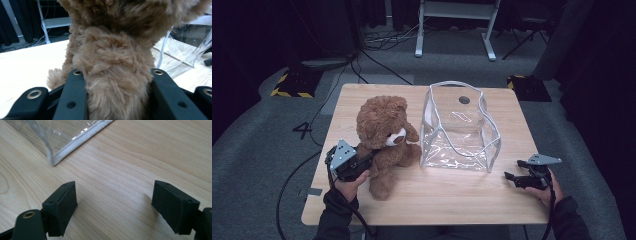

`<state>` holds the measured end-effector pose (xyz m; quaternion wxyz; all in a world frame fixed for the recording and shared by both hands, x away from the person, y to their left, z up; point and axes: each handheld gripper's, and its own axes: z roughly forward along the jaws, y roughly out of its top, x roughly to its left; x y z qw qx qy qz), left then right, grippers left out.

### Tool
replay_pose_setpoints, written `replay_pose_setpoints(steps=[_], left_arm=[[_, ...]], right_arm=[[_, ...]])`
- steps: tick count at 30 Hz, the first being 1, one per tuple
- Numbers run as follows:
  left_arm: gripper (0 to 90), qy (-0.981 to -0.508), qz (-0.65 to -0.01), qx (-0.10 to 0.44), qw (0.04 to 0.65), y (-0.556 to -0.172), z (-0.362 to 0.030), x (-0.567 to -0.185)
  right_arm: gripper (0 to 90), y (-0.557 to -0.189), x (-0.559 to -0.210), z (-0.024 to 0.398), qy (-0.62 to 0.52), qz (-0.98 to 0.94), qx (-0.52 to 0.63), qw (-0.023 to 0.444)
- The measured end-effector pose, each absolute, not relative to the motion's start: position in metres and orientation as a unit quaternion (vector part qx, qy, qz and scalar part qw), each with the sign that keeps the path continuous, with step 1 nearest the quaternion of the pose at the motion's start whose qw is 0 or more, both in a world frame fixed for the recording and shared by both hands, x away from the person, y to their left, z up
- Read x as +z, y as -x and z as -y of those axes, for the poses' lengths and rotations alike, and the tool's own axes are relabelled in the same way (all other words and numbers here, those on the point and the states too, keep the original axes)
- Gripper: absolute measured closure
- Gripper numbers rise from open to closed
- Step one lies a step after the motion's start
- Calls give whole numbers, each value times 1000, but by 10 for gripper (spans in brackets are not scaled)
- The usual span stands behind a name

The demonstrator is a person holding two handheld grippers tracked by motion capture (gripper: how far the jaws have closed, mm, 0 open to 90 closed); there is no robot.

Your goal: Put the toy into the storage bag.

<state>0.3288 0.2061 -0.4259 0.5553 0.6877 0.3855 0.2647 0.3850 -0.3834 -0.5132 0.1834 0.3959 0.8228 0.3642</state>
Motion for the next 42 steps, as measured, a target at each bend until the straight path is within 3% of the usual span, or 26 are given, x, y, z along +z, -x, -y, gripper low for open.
replay_pose_setpoints(steps=[42], left_arm=[[664,-655,-374,297,585,-338,-201,-383]], right_arm=[[200,-385,-513,383,-396,-823,364,183]])
